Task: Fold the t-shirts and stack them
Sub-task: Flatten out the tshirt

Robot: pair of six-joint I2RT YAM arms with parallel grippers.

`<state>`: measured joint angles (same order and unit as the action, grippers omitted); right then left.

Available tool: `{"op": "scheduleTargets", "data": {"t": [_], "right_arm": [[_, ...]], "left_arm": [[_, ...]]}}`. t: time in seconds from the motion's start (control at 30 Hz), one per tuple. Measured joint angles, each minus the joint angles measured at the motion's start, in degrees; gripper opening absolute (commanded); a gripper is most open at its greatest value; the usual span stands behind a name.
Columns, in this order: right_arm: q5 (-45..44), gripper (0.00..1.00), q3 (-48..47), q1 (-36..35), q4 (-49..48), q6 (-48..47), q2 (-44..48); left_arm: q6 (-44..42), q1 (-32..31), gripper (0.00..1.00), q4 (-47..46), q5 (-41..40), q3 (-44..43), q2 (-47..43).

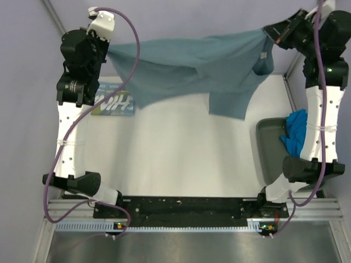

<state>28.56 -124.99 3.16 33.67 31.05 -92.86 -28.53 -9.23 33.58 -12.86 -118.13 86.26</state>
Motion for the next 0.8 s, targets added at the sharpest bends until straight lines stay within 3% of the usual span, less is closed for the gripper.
{"op": "scheduleTargets", "data": {"t": [0.1, 0.2, 0.53, 0.67, 0.8], "right_arm": [[2.16, 0.0, -2.93, 2.27, -3.02, 1.68, 1.09], [3.74, 0.0, 1.38, 3.02, -5.31, 1.75, 5.57], [8.02, 0.0, 50.6, 2.95, -8.72, -1.46, 25.94], [7.61, 0.0, 67.23, 1.79, -13.09, -0.87, 23.69], [6.03, 0.0, 69.99, 0.31, -16.24, -0.28, 10.43]], "left_arm": [[-0.07, 0.35, 0.0, -3.17, -0.04, -1.29, -0.31], [-0.31, 0.81, 0.0, -6.23, 0.35, 2.86, -2.99], [-1.62, 1.2, 0.0, -8.63, 5.29, 44.92, -19.37], [-0.81, 1.4, 0.0, -8.55, 7.69, 57.83, -18.8], [0.44, 1.38, 0.0, -8.68, 9.11, 65.33, -16.48]]}}
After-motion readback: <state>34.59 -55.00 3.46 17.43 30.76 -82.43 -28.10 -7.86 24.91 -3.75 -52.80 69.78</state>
